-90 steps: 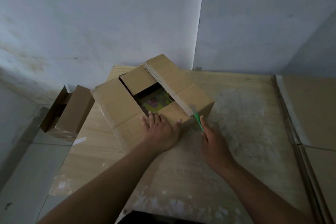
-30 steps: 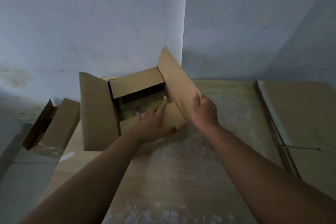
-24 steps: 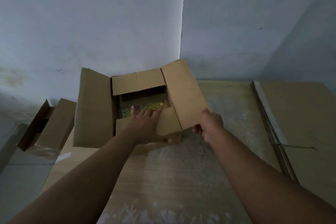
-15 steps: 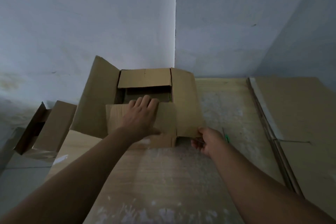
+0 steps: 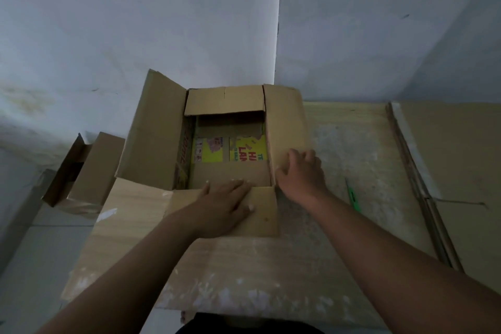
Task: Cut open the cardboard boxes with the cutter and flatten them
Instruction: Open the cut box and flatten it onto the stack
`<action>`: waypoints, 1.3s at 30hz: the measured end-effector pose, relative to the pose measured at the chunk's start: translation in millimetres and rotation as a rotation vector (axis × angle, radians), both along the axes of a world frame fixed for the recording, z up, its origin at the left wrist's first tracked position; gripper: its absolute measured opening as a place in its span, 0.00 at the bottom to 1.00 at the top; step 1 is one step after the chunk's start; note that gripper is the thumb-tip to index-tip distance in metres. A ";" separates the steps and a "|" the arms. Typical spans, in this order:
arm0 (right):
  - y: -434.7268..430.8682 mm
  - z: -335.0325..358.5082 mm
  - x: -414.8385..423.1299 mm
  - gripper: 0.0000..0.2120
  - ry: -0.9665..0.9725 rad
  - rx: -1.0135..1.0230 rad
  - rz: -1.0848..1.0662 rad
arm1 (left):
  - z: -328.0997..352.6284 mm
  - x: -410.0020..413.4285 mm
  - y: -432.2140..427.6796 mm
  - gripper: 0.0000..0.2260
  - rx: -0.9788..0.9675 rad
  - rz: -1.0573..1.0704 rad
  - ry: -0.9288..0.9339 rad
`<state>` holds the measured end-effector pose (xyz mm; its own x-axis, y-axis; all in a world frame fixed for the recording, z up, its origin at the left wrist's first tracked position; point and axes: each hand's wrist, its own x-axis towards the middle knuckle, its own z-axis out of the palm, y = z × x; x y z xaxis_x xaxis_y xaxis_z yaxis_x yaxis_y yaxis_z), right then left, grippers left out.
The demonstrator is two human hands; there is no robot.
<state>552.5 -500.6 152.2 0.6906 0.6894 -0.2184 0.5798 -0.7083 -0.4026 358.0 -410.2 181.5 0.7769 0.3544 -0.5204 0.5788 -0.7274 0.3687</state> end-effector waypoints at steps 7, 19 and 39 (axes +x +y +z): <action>1.1 -2.7 -15.7 0.32 0.066 -0.093 0.077 | -21.1 15.6 17.1 0.18 0.111 0.103 -0.110; 39.2 -8.7 -34.1 0.34 -0.034 -0.142 0.082 | -27.2 -3.2 30.1 0.11 0.089 -0.048 -0.116; 72.6 -25.8 -112.6 0.39 -0.445 -0.172 0.090 | -70.3 -31.6 212.3 0.42 0.174 0.474 -0.447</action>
